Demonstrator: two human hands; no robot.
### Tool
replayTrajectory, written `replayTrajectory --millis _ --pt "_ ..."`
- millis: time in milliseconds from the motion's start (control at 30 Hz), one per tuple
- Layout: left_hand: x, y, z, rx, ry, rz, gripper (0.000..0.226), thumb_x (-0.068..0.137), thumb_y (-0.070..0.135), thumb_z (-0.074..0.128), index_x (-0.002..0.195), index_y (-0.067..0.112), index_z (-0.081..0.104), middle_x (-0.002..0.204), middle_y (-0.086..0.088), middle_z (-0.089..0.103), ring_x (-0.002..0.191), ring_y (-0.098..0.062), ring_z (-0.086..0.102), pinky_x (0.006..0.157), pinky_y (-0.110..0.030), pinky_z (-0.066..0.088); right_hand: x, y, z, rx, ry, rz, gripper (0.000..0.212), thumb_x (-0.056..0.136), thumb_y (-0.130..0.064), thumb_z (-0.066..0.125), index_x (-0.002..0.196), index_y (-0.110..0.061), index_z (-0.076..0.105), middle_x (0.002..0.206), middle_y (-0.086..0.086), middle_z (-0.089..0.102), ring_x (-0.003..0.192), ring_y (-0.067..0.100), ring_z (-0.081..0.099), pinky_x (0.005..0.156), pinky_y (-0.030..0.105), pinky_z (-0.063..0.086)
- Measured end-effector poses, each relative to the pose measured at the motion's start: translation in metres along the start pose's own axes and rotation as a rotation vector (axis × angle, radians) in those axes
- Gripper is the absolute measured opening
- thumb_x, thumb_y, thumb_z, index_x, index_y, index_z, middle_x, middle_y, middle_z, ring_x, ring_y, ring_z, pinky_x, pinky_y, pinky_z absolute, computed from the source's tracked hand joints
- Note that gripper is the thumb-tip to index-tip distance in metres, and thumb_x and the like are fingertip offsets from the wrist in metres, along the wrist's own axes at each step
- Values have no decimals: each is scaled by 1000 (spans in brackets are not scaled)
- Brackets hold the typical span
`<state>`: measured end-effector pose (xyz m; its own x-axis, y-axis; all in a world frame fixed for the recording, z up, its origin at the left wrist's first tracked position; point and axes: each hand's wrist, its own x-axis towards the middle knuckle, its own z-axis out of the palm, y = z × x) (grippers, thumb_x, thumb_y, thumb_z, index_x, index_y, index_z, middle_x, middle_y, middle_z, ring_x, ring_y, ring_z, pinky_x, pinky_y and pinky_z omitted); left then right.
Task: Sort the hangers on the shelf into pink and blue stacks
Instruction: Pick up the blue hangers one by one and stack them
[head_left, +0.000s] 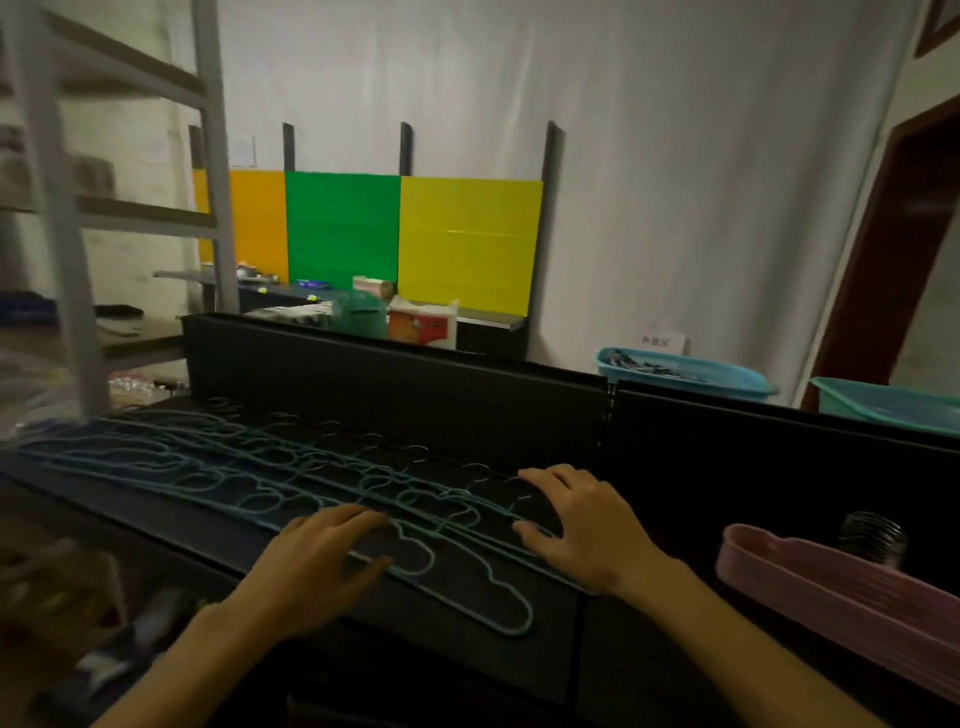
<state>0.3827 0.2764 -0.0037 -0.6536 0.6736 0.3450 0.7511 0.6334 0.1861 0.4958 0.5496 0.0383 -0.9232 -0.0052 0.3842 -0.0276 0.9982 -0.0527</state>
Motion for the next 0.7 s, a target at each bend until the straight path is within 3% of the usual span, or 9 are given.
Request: replayTrajectory --millis 300,533,700 --pt "-56 -161 -46 24 -2 -109 49 88 55 52 134 40 44 137 17 45 121 -7 47 97 -26 40 74 -125 56 -23 -47 -44 64 93 -55 46 148 -29 28 139 -2 43 122 18 44 101 32 36" --pt "-66 -253 -57 -1 -10 -209 49 90 49 54 136 37 43 138 14 44 110 -6 53 93 -24 42 129 -160 93 -21 -111 -40 63 92 -55 47 148 -30 28 139 -6 44 121 14 45 101 30 38" --pt "-53 -326 -54 16 -18 -240 52 87 55 54 135 36 46 137 13 47 119 -9 50 96 -26 43 181 -173 123 -13 -142 -37 63 93 -56 48 147 -32 28 140 -7 43 120 13 46 99 27 39"
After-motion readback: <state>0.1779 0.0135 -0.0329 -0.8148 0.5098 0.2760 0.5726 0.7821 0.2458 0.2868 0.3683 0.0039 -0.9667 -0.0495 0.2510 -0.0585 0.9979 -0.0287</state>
